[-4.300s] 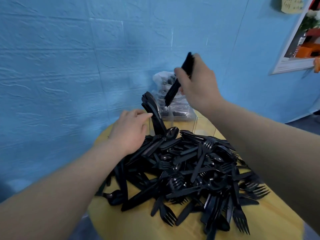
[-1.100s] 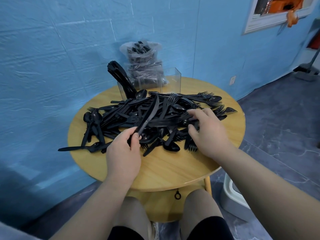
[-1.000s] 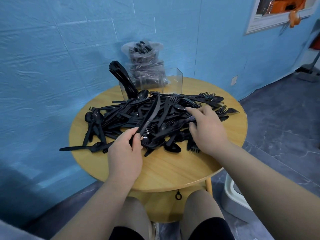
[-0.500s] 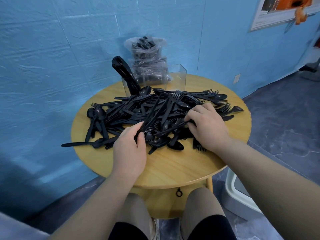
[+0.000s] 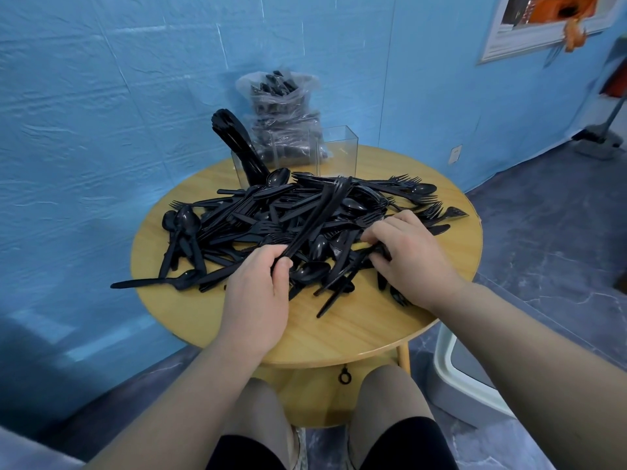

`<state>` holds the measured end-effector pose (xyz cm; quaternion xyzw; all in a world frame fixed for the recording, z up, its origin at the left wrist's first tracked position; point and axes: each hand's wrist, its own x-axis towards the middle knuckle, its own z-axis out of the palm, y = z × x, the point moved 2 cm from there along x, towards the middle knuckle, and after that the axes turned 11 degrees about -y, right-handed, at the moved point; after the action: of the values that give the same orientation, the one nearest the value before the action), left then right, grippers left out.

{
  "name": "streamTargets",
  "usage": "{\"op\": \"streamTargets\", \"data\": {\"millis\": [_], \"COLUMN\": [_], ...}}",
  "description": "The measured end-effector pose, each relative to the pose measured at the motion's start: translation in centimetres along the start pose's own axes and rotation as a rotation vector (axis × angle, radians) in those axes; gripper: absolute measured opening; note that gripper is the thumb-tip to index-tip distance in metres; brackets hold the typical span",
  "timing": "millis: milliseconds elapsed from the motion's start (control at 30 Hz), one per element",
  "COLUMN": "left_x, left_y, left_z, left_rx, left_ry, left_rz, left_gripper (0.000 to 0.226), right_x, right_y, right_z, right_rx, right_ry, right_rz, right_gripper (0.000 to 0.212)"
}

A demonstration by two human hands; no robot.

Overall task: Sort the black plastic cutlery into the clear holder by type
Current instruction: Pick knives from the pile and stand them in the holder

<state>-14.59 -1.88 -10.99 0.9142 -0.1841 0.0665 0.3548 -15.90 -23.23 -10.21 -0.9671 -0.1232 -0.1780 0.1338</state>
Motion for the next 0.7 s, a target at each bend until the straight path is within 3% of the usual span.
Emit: {"op": "streamTargets", "data": {"millis": [367,700], "left_x": [-0.1,-0.5], "left_y": [0.3,0.3], "left_z": [-0.3,-0.4], "left_rx": [0.005,-0.08], "left_ry": [0.055,0.079], "left_rz": [0.028,0.103], "left_gripper": [0.033,0.036], "right_x": [0.3,0.9], "right_y": [-0.1,-1.4], "right_z": [-0.9,-2.5], "right_rx": [-0.013,0.051], "right_ry": [0.127,0.154], "right_rz": [-0.008,-0.145], "right_gripper": [0.019,0.02]}}
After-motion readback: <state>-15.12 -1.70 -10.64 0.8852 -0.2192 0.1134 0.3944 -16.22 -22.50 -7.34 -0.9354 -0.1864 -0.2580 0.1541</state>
